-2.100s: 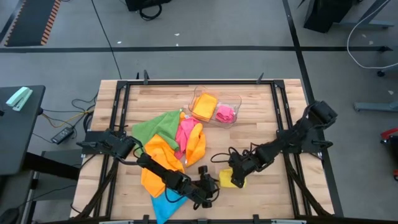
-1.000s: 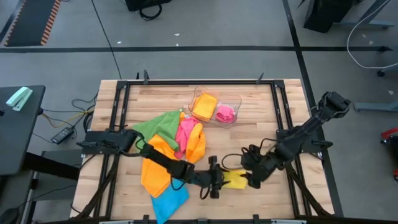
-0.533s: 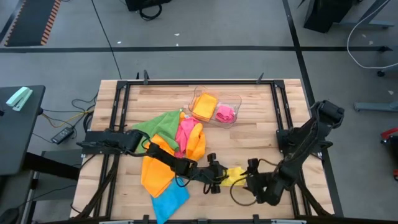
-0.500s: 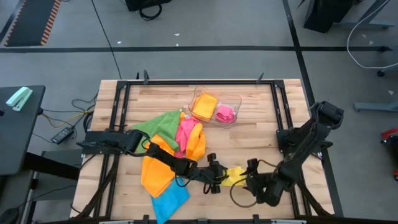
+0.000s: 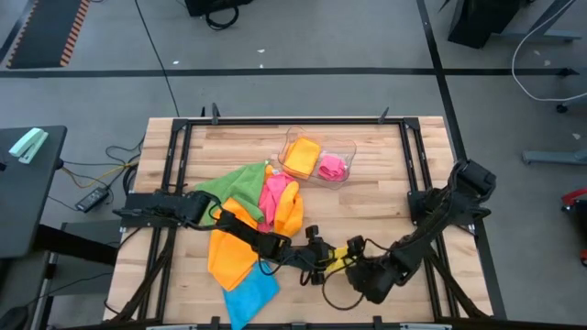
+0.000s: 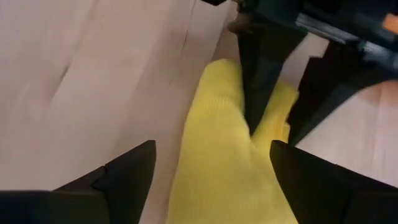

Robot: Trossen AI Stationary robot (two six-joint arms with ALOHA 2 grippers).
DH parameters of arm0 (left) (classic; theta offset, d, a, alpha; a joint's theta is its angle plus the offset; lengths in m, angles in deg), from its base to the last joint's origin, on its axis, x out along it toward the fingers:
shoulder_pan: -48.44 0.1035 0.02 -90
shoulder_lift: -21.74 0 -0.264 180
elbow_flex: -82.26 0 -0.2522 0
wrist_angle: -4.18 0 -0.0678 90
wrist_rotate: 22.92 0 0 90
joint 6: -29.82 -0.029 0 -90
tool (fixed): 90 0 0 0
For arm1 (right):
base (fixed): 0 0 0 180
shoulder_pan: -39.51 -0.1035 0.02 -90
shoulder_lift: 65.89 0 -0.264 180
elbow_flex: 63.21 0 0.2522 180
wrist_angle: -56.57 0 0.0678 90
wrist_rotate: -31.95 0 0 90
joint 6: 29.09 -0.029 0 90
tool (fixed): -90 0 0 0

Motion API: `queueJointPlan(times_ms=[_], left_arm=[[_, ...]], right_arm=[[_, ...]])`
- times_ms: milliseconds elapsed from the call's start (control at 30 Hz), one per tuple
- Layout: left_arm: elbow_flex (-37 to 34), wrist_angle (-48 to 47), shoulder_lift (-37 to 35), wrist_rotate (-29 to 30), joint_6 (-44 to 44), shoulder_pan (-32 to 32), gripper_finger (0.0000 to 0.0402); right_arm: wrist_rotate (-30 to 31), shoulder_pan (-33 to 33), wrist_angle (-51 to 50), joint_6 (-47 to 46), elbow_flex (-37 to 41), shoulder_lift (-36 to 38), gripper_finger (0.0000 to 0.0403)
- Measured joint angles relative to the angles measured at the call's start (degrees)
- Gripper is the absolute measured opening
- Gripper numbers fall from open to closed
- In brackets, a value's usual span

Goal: Fold microfiber towels
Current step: Put the yellow microfiber cloth into the transparent bin

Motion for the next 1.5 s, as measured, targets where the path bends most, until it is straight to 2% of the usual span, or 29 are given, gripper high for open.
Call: queueJointPlan(times_ms=[233,400,733,867,1067,1233,1367,1500], left_arm=[[-0.02,-0.61,0.00,0.04,0.07,0.02,0.0166],[-0.02,-0.70,0.00,0.04,1.23,0.02,0.0161],[-0.07,-0.56,0.02,0.10,1.60,0.07,0.0162],[-0.07,-0.52,0.04,0.11,1.80,0.05,0.0161],[-0.10,0.39,0.10,-0.04,1.95,0.04,0.0156],[-0.20,1.44,0.15,-2.52,2.01,0.11,0.0157],[-0.20,1.44,0.15,-2.64,1.92,0.11,0.0154],[-0.20,0.33,-1.03,-2.83,-1.33,-0.25,0.0143]], right_arm=[[5.12,-2.00,-5.02,13.35,-4.44,-7.23,0.0339],[14.84,-4.15,-10.68,14.24,-6.67,-11.05,0.0339],[18.11,-6.06,-14.83,13.84,-6.83,-12.90,0.0333],[17.65,-5.99,-14.89,13.63,-6.79,-12.92,0.0302],[17.50,-5.14,-15.01,14.08,-6.72,-12.97,0.0236],[17.38,-3.58,-14.96,13.16,-6.72,-12.97,0.0188],[15.48,-2.73,-14.77,13.03,-6.72,-12.97,0.0156],[14.48,-2.56,-14.78,10.88,-6.72,-12.97,0.0117]])
